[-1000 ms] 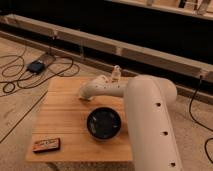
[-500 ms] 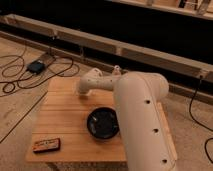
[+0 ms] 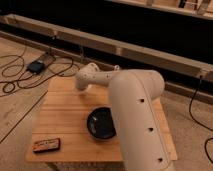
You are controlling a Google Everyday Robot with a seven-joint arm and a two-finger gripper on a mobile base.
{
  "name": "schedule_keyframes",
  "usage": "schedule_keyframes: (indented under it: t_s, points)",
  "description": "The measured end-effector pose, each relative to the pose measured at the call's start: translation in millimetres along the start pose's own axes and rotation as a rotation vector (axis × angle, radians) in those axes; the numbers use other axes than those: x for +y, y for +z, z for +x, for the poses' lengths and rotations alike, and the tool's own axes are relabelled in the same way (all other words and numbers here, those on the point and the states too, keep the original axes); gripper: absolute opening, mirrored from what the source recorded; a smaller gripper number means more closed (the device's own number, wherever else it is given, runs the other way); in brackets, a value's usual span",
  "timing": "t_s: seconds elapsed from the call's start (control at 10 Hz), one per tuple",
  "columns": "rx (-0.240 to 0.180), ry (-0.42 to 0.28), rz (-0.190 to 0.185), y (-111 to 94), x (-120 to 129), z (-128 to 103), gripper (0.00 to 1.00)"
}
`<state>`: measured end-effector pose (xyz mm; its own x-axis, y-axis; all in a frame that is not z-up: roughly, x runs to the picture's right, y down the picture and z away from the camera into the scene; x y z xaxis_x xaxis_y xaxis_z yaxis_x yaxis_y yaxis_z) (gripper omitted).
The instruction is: Wipe the white sponge on the table
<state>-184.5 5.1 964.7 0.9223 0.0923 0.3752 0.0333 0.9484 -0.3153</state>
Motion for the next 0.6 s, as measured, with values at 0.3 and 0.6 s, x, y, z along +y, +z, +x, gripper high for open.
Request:
schedule_keyframes:
  t_s: [0.3, 0.6]
  points:
    - [0.003, 0.003, 0.0, -0.6, -0.6, 0.5, 0.54]
    - [0.003, 0.003, 0.0, -0.7, -0.8, 0.6, 0.54]
